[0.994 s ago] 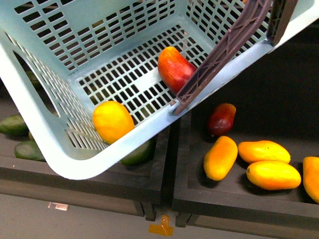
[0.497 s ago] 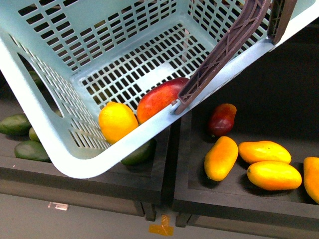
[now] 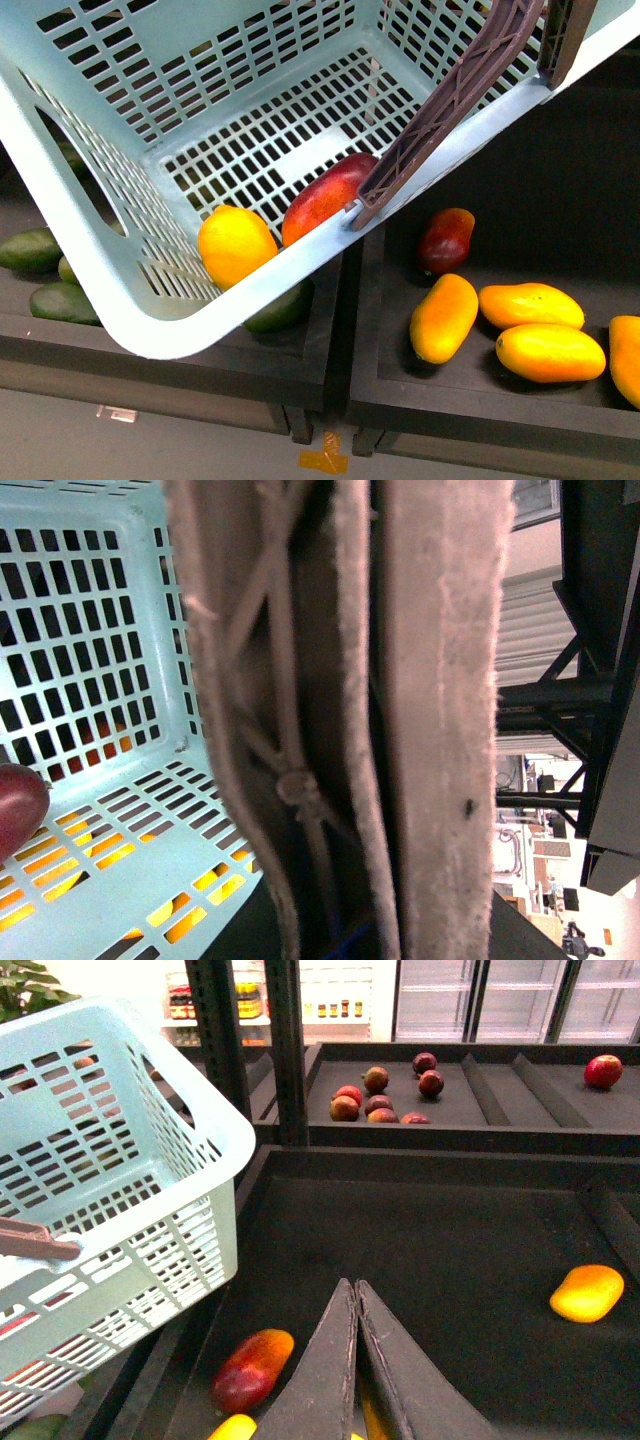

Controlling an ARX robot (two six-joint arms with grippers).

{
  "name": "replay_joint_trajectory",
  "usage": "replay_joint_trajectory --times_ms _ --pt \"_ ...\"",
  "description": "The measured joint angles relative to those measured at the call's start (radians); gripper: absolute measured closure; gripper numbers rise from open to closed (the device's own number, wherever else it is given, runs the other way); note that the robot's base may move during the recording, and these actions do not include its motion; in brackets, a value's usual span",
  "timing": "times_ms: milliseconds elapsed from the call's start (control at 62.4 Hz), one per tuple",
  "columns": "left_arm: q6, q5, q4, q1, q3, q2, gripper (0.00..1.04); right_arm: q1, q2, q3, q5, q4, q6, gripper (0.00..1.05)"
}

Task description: Pick lemon and mango into basket

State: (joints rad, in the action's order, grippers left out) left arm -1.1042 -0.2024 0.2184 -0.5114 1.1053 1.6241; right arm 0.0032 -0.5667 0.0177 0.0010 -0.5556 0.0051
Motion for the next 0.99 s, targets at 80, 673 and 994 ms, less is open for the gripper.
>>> replay_joint_trajectory --times_ms 80,673,994 --pt "0.000 -0.001 0.000 0.000 0.000 0.000 0.88 0.000 0.055 0.000 0.000 0.052 0.000 1.03" --pt "0.000 0.000 0.000 0.000 0.000 0.000 0.88 0.000 0.308 0.000 0.000 0.297 0.000 1.03" --pt "0.000 0.000 0.000 0.000 0.000 0.000 0.88 0.000 0.432 0.000 0.002 0.434 0.000 1.03"
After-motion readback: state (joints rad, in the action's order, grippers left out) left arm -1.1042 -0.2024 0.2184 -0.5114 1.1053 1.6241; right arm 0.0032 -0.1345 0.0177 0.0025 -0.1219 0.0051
